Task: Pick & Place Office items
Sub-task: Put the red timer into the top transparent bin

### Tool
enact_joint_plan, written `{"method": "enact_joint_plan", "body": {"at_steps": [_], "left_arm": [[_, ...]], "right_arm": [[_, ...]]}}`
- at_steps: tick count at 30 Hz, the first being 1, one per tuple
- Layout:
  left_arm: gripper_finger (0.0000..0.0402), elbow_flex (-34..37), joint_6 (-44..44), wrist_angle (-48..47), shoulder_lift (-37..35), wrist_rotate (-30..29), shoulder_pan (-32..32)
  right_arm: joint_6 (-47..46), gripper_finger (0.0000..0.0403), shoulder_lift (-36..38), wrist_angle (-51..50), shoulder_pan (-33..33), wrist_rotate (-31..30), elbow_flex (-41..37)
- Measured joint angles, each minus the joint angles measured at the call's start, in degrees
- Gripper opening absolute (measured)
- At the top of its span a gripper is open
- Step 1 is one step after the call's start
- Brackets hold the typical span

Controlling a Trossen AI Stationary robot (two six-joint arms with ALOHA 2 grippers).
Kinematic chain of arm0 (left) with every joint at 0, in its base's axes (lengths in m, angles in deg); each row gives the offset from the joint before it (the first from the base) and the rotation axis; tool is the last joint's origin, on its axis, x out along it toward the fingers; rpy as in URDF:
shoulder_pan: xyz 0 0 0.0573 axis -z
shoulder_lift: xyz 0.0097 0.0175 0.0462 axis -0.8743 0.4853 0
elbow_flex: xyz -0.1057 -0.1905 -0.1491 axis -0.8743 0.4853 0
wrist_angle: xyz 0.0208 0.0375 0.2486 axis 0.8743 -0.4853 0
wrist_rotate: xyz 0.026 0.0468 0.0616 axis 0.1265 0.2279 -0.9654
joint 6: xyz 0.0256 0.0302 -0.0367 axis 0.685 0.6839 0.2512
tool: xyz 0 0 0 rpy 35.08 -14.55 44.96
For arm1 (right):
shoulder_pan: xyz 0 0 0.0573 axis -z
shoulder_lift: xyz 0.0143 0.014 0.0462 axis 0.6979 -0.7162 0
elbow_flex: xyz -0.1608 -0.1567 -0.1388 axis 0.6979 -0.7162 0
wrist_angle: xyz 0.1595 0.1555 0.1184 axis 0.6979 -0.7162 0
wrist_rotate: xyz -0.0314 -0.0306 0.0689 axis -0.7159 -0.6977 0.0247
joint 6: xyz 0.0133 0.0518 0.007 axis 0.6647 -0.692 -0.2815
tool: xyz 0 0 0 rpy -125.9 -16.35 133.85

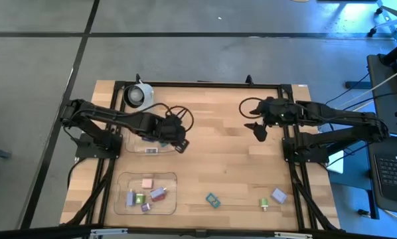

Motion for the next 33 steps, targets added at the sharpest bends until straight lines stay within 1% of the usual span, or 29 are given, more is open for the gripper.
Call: {"method": "enact_joint_plan", "body": {"at_steps": [3, 6, 10, 15, 18, 21, 33], "left_arm": [[0.0066, 0.00, -3.22, -6.83, 0.00, -1.09, 0.26], [0.0066, 0.49, -6.21, -10.56, -0.01, -4.80, -0.08], [0.0066, 4.27, -10.38, -10.82, 0.00, -8.31, -0.97], [0.0066, 10.96, -16.49, -8.11, 0.02, -8.46, -2.44], [0.0066, 13.40, -19.87, -7.67, 0.04, -8.46, -3.07], [0.0066, 14.84, -20.47, -6.74, 0.04, -8.40, -3.47], [0.0066, 14.93, -18.50, -6.27, 0.53, -8.41, -3.70]], "right_arm": [[-2.74, 0.0327, -0.65, -0.06, 0.00, 0.00, 0.00], [-4.65, 0.0327, -1.21, -0.01, -0.01, 0.00, 0.00], [-5.66, 0.0327, -2.17, 0.02, -0.02, 0.02, 0.00], [-6.99, 0.0327, -3.35, 0.03, -0.02, 0.04, 0.00], [-7.64, 0.0327, -4.07, 0.03, -0.02, 0.13, 0.00], [-8.82, 0.0327, -4.72, 0.03, -0.36, 0.20, 0.00], [-9.09, 0.0327, -6.70, 0.92, -2.12, 0.15, 0.00]]}}
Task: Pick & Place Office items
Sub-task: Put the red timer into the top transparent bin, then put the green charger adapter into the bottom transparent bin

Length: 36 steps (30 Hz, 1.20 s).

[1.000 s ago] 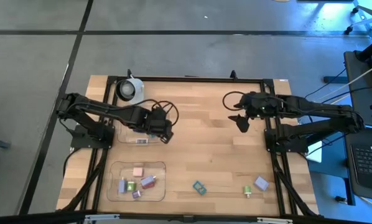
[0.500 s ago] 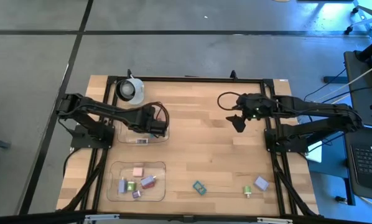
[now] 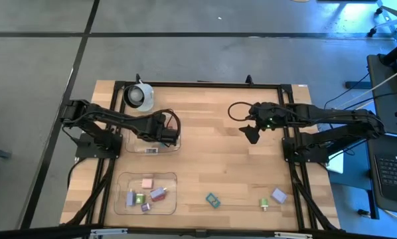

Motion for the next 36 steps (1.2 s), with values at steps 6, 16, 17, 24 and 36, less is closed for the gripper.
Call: {"method": "enact_joint_plan", "body": {"at_steps": [6, 16, 17, 24, 36], "left_arm": [[0.0066, 0.00, 0.07, 0.73, 0.37, -0.07, 0.02], [0.0097, 0.00, -0.87, 0.72, 0.69, -0.03, 0.02], [0.0099, 0.00, -0.87, 0.72, 0.69, -0.03, 0.02], [0.0117, 0.00, -1.83, 0.79, 0.69, -0.03, 0.02], [0.0172, -11.46, 5.73, 0.65, 0.63, 0.42, 0.02]], "right_arm": [[0.02, 0.0327, -1.03, 0.95, -0.17, -0.17, 0.00], [1.13, 0.0327, -1.39, 2.00, -0.17, -0.15, -0.02], [1.38, 0.0327, -1.39, 2.16, -0.17, -0.15, 0.00], [1.99, 0.0327, -1.39, 2.18, -0.17, -0.15, -0.02], [0.81, 0.0327, -1.42, 2.18, -0.17, -0.03, -0.02]]}}
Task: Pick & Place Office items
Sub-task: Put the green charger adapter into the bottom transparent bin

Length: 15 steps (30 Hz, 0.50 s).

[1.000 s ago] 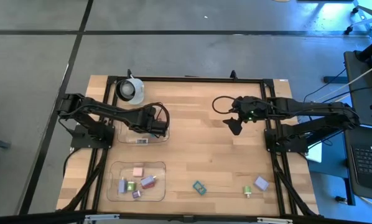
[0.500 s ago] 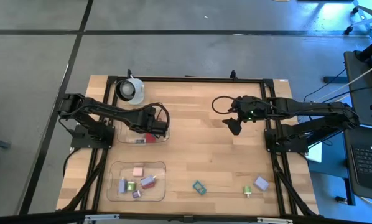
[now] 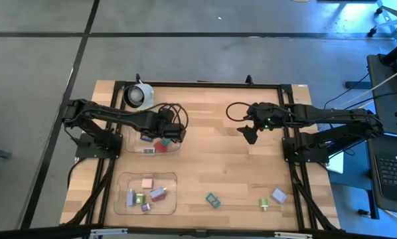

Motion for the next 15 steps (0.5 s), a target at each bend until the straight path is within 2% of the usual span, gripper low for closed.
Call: {"method": "enact_joint_plan", "body": {"at_steps": [5, 9, 15], "left_arm": [[0.0177, -6.77, 8.23, -0.01, -0.03, 1.53, 0.00], [0.0171, -11.85, 15.07, -0.01, -0.03, 1.73, 0.02], [0.0165, -17.58, 22.47, 0.01, -0.03, 3.23, 0.93]], "right_arm": [[-7.32, 0.0327, 0.00, -0.02, -1.67, 0.08, 0.00], [-12.58, 0.0327, 0.00, -0.01, -5.88, -0.14, 0.00], [-24.99, 0.0327, -0.02, 0.00, -14.98, -6.31, 0.00]]}}
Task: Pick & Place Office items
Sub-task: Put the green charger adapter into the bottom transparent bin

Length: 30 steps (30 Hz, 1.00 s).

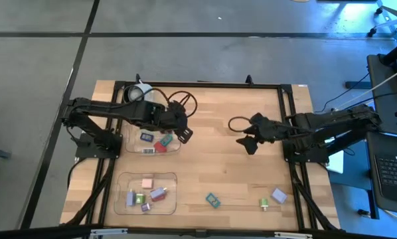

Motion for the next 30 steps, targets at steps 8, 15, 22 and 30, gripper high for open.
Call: {"method": "enact_joint_plan", "body": {"at_steps": [8, 15, 22, 30], "left_arm": [[0.0164, -1.21, 4.74, -0.06, 0.00, 0.34, 3.86], [0.0164, -1.21, 6.00, 0.39, 0.00, 0.15, 7.05], [0.0166, -1.21, 6.88, 0.37, 0.00, -1.16, 11.11], [0.0166, -1.21, 4.48, 0.38, 0.02, -8.10, 14.55]], "right_arm": [[-13.10, 0.0327, -5.83, 2.62, -13.05, -7.60, -0.02], [-13.37, 0.0327, -15.68, 6.58, -20.99, -6.33, -0.03], [-23.28, 0.0322, -20.67, 1.05, -25.43, 16.15, -0.04], [-52.93, 0.0307, -24.95, -1.41, -29.51, 27.28, -0.04]]}}
